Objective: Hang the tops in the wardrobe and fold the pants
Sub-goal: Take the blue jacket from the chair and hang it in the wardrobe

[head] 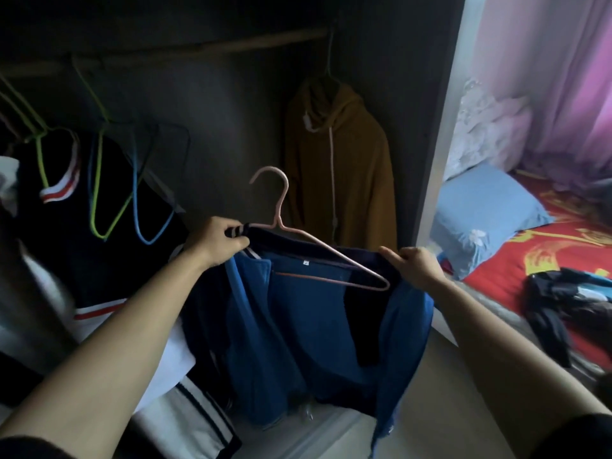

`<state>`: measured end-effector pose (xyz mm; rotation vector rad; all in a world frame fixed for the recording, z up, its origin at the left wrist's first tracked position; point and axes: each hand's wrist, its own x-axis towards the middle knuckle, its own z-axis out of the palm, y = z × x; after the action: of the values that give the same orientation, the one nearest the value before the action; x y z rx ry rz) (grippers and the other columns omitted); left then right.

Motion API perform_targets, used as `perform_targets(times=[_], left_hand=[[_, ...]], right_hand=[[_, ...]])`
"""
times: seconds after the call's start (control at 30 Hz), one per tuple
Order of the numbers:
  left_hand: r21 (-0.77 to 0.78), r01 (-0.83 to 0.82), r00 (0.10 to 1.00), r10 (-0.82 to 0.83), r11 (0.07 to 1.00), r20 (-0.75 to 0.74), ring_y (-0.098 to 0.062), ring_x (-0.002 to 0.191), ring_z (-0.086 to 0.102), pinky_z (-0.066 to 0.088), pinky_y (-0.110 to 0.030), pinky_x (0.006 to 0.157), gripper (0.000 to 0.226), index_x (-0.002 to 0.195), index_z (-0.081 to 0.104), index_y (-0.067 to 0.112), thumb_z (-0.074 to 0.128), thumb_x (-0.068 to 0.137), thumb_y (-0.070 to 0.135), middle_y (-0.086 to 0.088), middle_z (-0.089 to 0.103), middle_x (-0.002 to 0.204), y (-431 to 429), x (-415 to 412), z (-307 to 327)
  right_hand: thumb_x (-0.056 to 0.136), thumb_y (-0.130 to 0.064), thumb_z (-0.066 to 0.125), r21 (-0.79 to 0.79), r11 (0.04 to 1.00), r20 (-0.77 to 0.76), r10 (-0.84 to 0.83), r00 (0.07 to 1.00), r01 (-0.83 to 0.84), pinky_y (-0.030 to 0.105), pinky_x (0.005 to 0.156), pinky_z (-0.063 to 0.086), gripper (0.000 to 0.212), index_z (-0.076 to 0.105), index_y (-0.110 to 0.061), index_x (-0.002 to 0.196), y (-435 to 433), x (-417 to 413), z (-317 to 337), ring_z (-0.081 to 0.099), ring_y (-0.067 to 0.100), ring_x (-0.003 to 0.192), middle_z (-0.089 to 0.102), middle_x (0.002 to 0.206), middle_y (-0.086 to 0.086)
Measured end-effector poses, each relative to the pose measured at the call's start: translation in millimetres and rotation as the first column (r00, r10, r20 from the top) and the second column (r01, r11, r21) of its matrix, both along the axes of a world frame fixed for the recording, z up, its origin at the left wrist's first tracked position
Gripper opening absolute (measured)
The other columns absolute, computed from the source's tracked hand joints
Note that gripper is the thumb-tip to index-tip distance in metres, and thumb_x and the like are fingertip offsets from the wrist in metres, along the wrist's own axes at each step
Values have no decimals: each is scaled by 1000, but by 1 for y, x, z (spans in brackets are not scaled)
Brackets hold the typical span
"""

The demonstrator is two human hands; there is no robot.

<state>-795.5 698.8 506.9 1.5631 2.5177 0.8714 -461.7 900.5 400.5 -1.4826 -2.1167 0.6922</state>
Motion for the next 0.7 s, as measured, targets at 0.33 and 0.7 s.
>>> perform_targets(times=[0.33,0.7], left_hand=[[31,-59,966,65,998,-249,-28,73,63,37,-29,55,53,77,67,17,52,87,66,-2,68,73,10,29,-31],[266,-190,965,129,945,229,7,56,44,37,-12,54,47,69,62,25,63,72,71,22,51,62,22,77,-9]], right_hand=[[87,-53,64,208,978,-218,53,975,-7,33,57,35,56,50,-8,58,0,-22,85,47,19,58,48,53,0],[80,-37,77,250,953,-57,192,980,-172,34,61,42,28,67,-13,70,-71,-40,75,61,21,68,67,71,1]])
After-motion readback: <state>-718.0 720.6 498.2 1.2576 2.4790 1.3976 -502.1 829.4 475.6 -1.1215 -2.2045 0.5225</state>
